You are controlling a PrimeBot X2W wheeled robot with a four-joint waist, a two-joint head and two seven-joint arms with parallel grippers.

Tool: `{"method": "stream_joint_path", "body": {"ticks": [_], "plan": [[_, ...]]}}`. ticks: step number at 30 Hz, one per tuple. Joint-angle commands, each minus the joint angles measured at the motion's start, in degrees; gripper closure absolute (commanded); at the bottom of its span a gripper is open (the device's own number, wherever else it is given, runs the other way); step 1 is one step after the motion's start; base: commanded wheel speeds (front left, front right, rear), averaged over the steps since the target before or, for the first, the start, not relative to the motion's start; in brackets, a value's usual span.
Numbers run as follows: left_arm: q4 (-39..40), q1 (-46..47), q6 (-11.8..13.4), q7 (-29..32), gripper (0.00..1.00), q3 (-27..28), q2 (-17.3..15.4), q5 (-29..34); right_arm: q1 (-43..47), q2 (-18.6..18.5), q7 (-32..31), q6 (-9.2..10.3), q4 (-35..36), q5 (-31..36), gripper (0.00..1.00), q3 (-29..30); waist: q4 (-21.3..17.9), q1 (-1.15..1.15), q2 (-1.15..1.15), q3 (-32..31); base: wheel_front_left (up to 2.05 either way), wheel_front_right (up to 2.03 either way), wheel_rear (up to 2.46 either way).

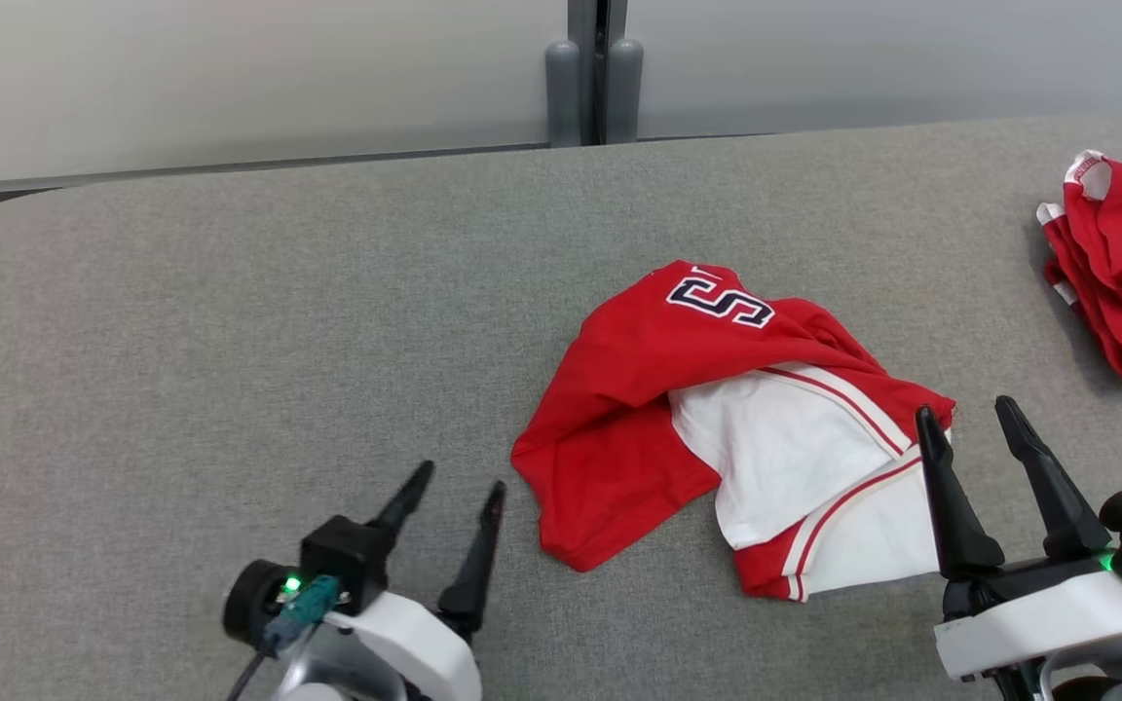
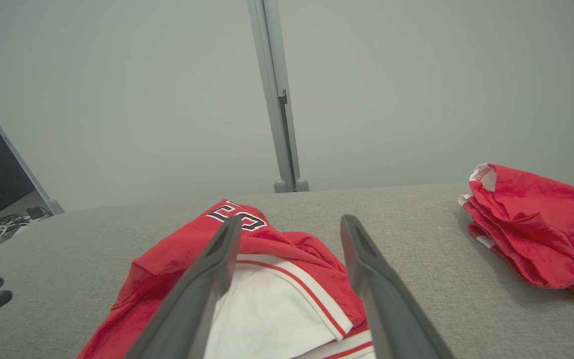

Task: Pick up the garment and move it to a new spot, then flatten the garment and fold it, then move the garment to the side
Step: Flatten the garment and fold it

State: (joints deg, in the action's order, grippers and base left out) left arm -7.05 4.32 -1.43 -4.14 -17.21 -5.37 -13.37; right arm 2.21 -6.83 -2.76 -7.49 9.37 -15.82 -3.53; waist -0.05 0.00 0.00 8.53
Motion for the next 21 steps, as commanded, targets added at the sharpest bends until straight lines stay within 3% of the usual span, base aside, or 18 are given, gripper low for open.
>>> {"method": "stream_joint_path", "body": {"ticks": [1, 11, 12, 13, 21], "plan": [[-2.1, 1.6, -1.7, 1.7, 0.0, -2.0, 0.6, -1.4, -1.0, 0.1, 0.3, 0.0, -0.3, -0.1, 0.0, -0.2, -1.0, 0.0, 0.0, 1.7, 0.0, 0.0, 0.0], [-13.6, 6.4, -4.5, 5.7, 0.0, -8.8, 2.1, -7.6, -3.5, 0.5, 1.6, 0.0, -2.2, -0.7, 0.0, -0.9, -3.9, 0.0, 0.0, 5.6, 0.0, 0.0, 0.0], [-14.3, 7.1, -4.5, 5.1, 0.78, -8.8, 2.1, -7.7, -3.6, 0.7, 1.6, 0.0, -2.4, -0.9, 0.0, -0.8, -4.0, 0.0, 0.0, 5.8, 0.0, 0.0, 0.0], [-15.0, 7.7, -4.1, 4.5, 1.0, -8.7, 2.1, -7.6, -3.7, 0.8, 1.8, 0.0, -2.5, -1.0, 0.0, -0.8, -4.1, 0.0, 0.0, 6.0, 0.0, 0.0, 0.0], [-13.7, 11.3, 1.8, -2.7, 1.0, -3.4, -2.3, -4.7, -3.7, 1.6, 2.3, 0.0, -3.4, -1.3, 0.0, 0.0, -4.1, 0.0, 0.0, 6.1, 0.0, 0.0, 0.0]]}}
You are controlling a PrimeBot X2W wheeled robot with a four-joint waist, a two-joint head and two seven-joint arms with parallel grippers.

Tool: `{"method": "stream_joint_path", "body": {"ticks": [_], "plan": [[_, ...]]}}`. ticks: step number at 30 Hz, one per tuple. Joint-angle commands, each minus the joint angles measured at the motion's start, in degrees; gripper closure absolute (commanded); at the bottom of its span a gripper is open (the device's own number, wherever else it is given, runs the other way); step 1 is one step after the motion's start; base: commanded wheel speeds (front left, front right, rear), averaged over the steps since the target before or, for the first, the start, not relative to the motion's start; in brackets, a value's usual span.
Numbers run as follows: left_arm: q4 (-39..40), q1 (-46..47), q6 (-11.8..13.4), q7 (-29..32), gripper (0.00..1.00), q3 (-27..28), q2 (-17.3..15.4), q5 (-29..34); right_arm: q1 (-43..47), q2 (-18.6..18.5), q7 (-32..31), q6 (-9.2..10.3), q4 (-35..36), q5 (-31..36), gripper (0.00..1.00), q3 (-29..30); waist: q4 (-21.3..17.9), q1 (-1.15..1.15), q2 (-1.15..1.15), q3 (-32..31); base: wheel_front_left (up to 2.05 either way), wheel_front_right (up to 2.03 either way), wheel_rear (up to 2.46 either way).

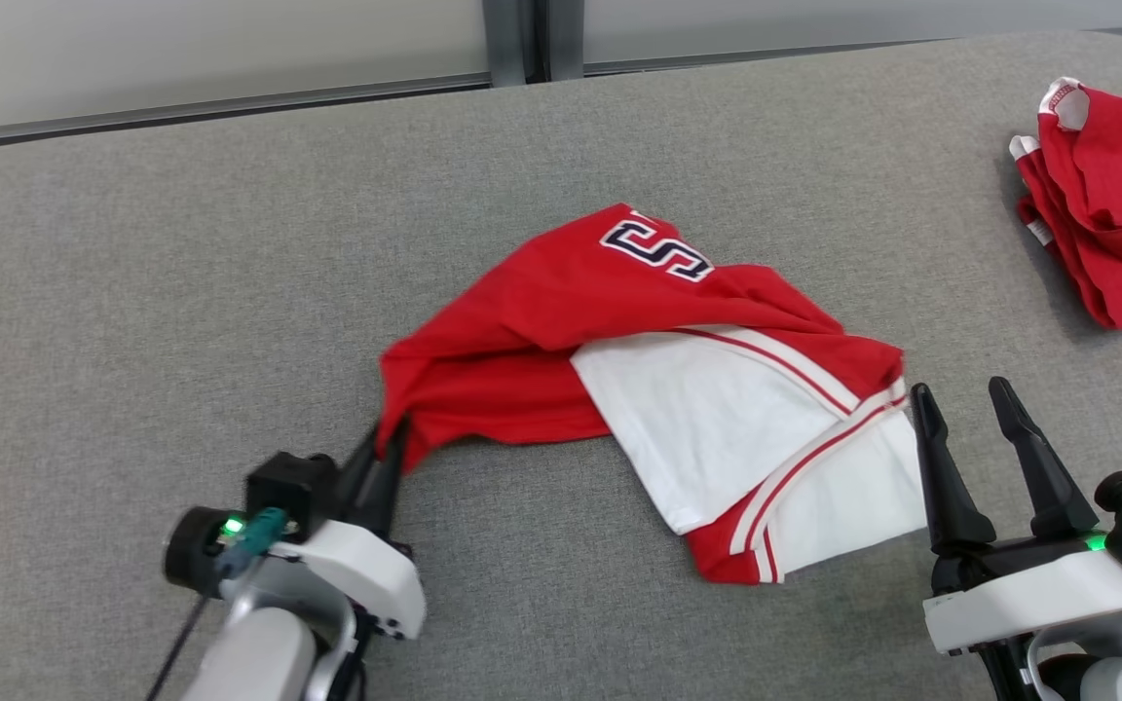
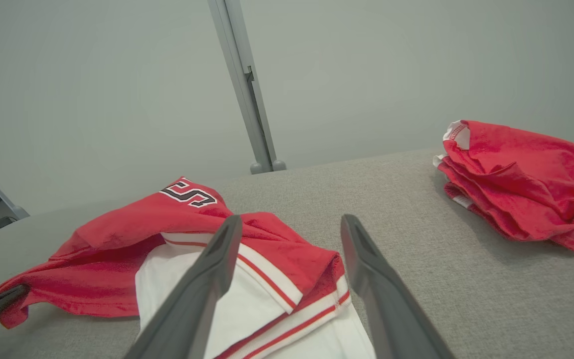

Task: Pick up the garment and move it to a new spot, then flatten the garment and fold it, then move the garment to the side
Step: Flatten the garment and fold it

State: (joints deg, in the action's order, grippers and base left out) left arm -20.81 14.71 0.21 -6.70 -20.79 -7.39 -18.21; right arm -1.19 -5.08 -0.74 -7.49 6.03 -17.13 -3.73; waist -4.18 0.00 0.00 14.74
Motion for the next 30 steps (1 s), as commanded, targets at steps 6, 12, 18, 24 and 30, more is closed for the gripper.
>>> {"method": "stream_joint_path", "body": {"ticks": [6, 12, 18, 24, 30], "plan": [[6.6, -0.2, 4.6, -1.8, 1.0, 4.6, -4.9, 1.4, 0.2, 0.3, 0.0, 0.0, -0.6, -0.9, 0.0, 0.7, 1.2, 0.0, 0.0, -0.3, 0.0, 0.0, 0.0], [13.5, -4.1, 9.4, -1.0, 1.0, 8.2, -9.0, 3.2, 0.1, 0.3, -0.2, 0.0, -0.9, -1.4, 0.0, 1.4, 2.5, 0.0, 0.0, -0.2, 0.0, 0.0, 0.0], [17.1, -10.2, 10.7, 3.2, 1.0, 9.7, -8.5, -0.6, -0.3, 0.1, -0.5, 0.0, -1.1, -1.9, 0.0, 1.7, 3.6, 0.0, 0.0, 0.0, 0.0, 0.0, 0.0], [14.1, -12.8, 9.8, 4.4, 1.0, 8.6, -6.2, -3.8, -1.2, -0.1, -0.6, 0.0, -0.9, -2.1, 0.0, 1.7, 3.9, 0.0, 0.0, 0.4, 0.0, 0.0, 0.0], [12.2, -12.6, 10.2, 1.4, 0.0, 9.6, -4.4, -5.5, -1.4, -0.4, -0.5, 0.0, -0.8, -1.7, 0.0, 1.8, 4.2, 0.0, 0.0, -0.1, 0.0, 0.0, 0.0]]}}
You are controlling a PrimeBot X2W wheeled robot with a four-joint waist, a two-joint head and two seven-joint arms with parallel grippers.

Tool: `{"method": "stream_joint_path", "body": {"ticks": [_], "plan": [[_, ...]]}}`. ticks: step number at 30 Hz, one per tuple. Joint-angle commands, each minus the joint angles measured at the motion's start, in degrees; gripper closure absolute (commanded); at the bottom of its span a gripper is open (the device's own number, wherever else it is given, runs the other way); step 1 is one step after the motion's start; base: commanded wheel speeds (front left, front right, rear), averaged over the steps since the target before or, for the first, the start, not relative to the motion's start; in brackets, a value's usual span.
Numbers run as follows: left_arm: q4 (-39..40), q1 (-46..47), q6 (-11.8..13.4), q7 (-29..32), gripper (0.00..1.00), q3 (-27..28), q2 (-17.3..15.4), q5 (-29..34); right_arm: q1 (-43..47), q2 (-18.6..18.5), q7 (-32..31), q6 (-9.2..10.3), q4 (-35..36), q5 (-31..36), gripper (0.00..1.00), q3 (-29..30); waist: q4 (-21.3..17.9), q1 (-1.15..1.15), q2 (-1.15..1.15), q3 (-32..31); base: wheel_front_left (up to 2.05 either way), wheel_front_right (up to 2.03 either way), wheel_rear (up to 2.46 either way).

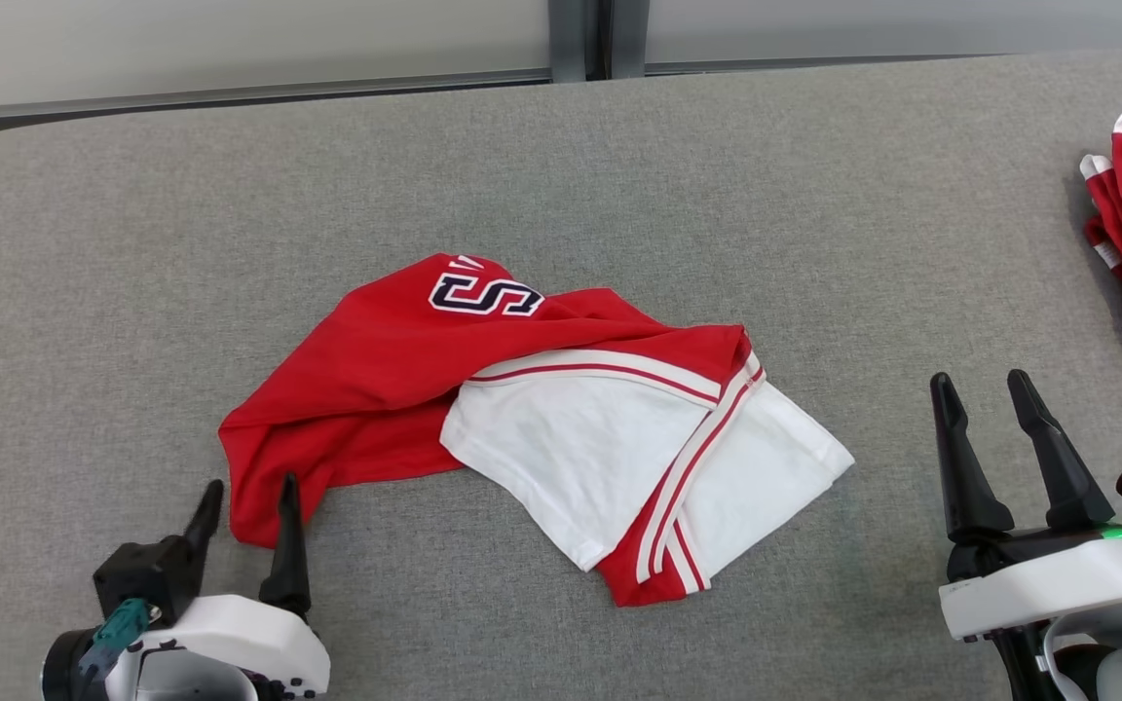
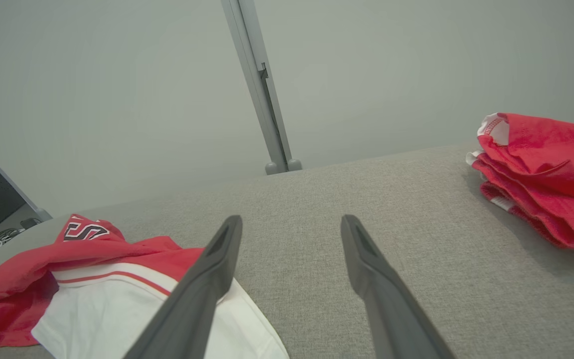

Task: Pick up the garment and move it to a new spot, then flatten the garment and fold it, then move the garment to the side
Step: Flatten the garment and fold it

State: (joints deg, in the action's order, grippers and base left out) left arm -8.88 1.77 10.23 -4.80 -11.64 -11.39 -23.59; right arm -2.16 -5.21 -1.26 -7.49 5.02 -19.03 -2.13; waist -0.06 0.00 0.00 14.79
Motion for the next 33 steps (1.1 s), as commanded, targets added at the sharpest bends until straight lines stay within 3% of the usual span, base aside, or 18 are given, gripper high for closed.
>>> {"method": "stream_joint_path", "body": {"ticks": [1, 9, 18, 33], "plan": [[0.4, 0.4, -0.1, -1.7, 0.0, 0.6, -0.1, -0.2, -0.3, -0.3, -0.1, 0.0, 0.2, 0.1, 0.0, 0.4, 0.2, 0.0, 0.0, -0.4, 0.0, 0.0, 0.0], [7.0, 2.2, 0.6, -8.8, 0.0, 1.6, -0.2, 2.6, 0.7, -1.1, -1.0, 0.0, 1.1, 1.2, 0.0, 0.8, 1.2, 0.0, 0.0, -2.6, 0.0, 0.0, 0.0], [11.3, -0.4, 0.9, -7.9, 0.0, 0.1, -0.7, 3.9, 3.1, -2.0, -2.9, 0.0, 1.4, 1.2, 0.0, -0.3, 1.2, 0.0, 0.0, -7.0, 0.0, 0.0, 0.0], [10.1, -2.2, 1.1, -6.9, 0.0, -1.3, -0.6, 3.2, 4.5, -2.8, -4.9, 0.0, 2.7, 1.0, 0.0, -0.8, 1.9, 0.0, 0.0, -8.5, 0.0, 0.0, 0.0]]}}
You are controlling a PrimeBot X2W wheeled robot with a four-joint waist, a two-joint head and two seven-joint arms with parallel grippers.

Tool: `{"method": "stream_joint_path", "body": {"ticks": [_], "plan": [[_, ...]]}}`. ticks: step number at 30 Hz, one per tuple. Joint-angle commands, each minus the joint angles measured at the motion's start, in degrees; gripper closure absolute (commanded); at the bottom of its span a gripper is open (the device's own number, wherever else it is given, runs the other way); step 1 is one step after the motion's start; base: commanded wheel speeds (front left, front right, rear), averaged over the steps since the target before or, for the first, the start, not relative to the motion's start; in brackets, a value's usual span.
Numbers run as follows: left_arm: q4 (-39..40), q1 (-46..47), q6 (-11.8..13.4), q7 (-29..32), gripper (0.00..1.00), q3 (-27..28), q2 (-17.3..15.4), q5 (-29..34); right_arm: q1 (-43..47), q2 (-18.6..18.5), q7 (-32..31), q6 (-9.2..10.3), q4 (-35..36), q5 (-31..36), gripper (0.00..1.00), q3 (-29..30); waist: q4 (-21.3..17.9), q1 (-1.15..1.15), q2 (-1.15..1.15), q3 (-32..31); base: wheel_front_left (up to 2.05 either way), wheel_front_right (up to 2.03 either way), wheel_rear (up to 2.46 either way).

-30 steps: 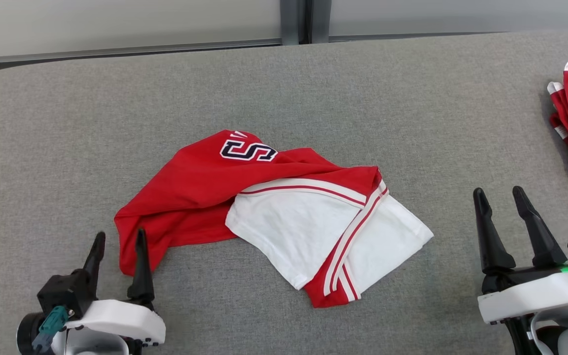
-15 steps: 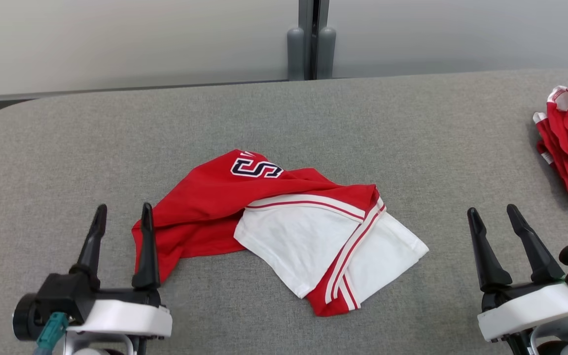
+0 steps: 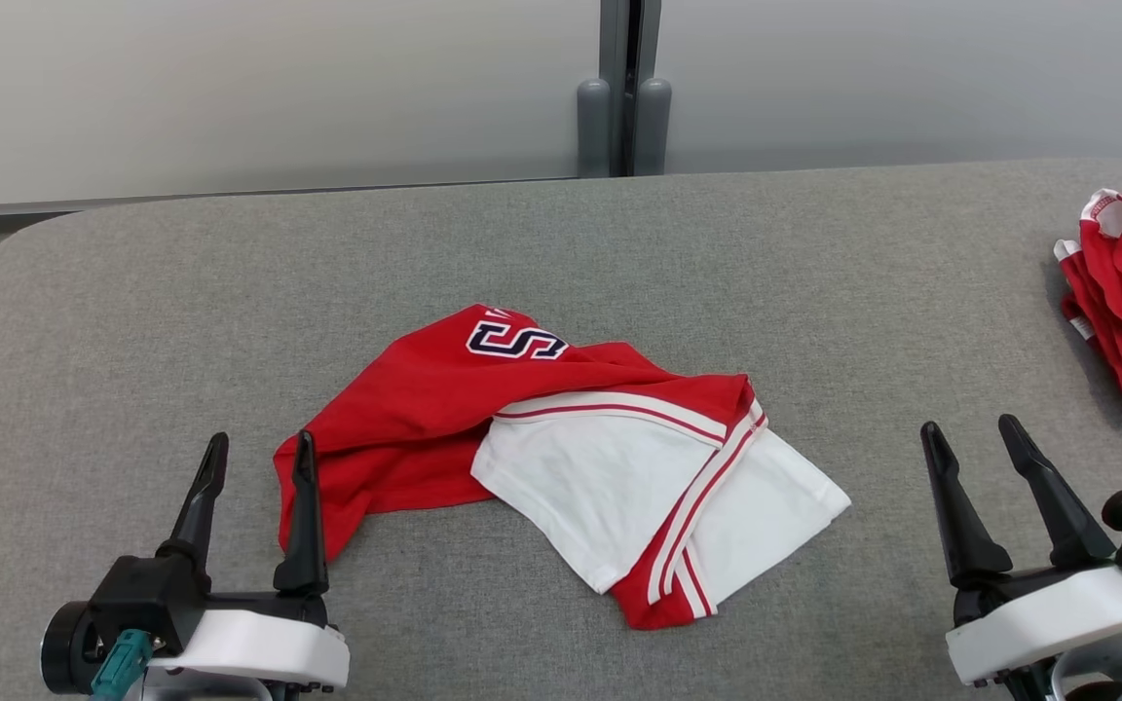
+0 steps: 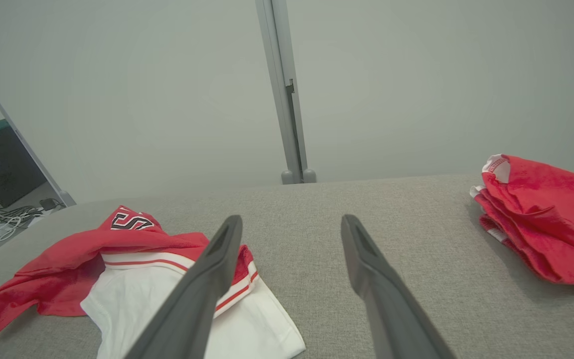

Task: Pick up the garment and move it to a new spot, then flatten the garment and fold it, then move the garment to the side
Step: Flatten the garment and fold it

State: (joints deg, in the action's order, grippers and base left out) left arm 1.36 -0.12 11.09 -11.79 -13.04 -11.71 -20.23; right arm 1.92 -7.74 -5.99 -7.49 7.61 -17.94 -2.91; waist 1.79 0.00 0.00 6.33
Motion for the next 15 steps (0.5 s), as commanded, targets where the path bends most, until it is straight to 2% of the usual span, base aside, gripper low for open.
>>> {"method": "stream_joint_path", "body": {"ticks": [1, 4, 7, 10, 15], "plan": [[-0.2, -0.3, 0.3, 0.1, 0.0, 0.1, -0.3, -0.1, 0.4, -0.2, -0.2, 0.0, 0.1, -0.1, 0.0, 0.0, 0.1, 0.0, 0.0, 0.0, 0.0, 0.0, 0.0], [-0.1, 0.3, 0.4, 0.1, 0.0, 0.0, -0.4, -0.2, -0.4, -0.7, -0.7, 0.0, -0.1, 0.7, 0.0, -1.1, 0.3, 0.0, 0.0, 0.4, 0.0, 0.0, 0.0], [0.1, 1.5, 0.3, 0.0, 0.0, -0.2, -0.3, 0.0, -1.9, -1.6, -2.3, 0.0, -0.8, 1.8, 0.0, -4.9, 1.1, 0.0, 0.0, 1.5, 0.0, 0.0, 0.0], [0.2, 2.7, 0.1, -0.4, 0.0, -0.5, 0.0, 0.1, -4.7, -3.0, -4.7, 0.0, -2.7, 2.4, 0.0, -11.4, 2.1, 0.0, 0.0, 3.0, 0.0, 0.0, 0.0], [-0.7, 4.9, -0.7, -1.1, 0.0, -1.3, 0.6, 0.3, -11.1, -4.8, -9.3, 0.0, -7.5, 1.2, 0.0, -25.6, 4.1, 0.0, 0.0, 5.3, 0.0, 0.0, 0.0]]}}
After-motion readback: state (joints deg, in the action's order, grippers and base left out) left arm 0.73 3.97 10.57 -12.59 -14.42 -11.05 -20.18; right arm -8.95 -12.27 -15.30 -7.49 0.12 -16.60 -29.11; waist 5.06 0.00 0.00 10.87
